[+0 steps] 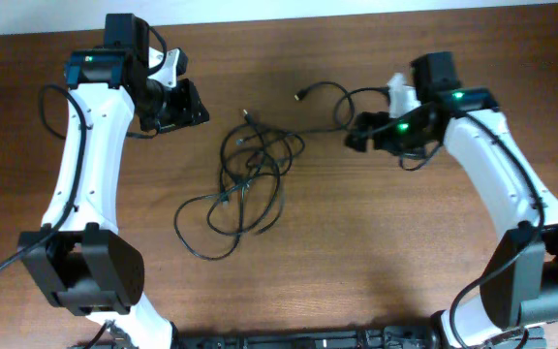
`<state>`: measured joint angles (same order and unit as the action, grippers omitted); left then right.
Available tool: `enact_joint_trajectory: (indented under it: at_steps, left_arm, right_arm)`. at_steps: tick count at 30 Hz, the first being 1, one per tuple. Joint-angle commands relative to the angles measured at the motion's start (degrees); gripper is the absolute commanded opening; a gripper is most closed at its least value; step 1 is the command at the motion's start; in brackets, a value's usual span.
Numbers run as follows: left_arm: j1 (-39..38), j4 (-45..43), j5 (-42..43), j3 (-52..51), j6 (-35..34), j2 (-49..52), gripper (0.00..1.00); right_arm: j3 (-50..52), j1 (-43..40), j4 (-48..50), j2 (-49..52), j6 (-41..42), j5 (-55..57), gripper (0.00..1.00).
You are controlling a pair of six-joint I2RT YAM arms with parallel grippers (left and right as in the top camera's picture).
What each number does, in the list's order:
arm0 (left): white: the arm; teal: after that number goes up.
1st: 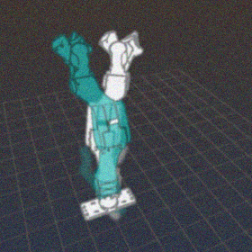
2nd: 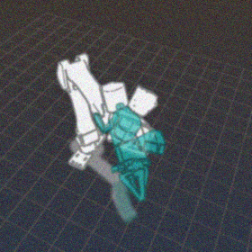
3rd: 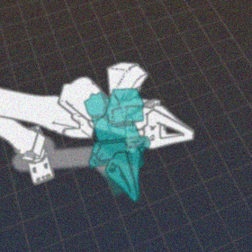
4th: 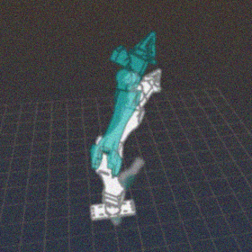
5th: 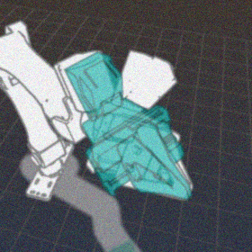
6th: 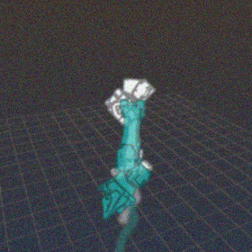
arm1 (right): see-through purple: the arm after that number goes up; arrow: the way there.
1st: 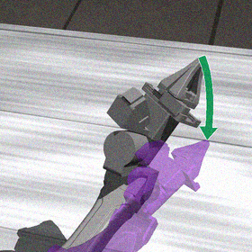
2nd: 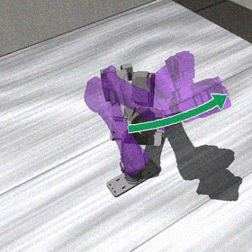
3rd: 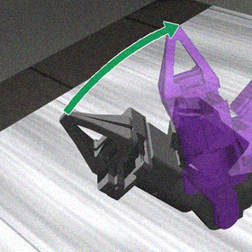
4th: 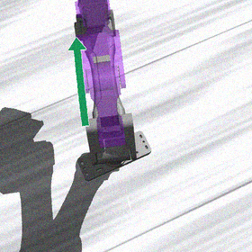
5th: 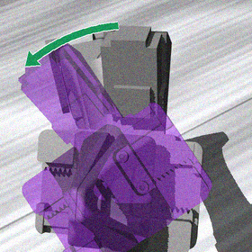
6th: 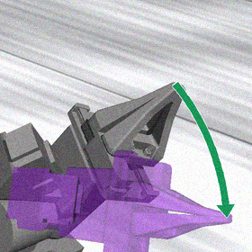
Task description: Untangle cables
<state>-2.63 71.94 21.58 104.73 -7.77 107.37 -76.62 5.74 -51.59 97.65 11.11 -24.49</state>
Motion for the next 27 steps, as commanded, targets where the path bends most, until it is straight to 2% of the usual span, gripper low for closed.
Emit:
enact_joint_trajectory:
  at_steps: [1,5,14,20,23,27]
  left_arm:
    - [-0.2,0.2,-5.4,0.0,1.0,-0.1,0.54]
    - [-0.6,0.2,-6.4,0.0,1.0,-0.1,0.58]
    - [-0.7,0.7,-6.4,0.0,1.0,-0.1,0.58]
    - [-0.7,0.8,-6.4,0.0,1.0,-0.1,0.58]
    - [-0.7,0.8,-6.4,0.0,1.0,-0.1,0.58]
    - [-0.7,0.9,-6.4,0.0,1.0,-0.1,0.58]
  right_arm:
    - [-0.2,5.2,3.8,-0.5,-1.7,-3.9,0.99]
    - [0.5,12.7,8.2,0.9,1.8,2.4,0.99]
    - [0.5,24.7,10.3,6.9,3.3,0.3,1.0]
    - [-2.9,25.3,15.8,6.8,2.6,-0.5,0.95]
    - [-7.1,25.3,16.7,6.8,2.7,-0.3,0.95]
    - [-7.2,25.4,15.6,7.0,4.1,-0.1,0.93]
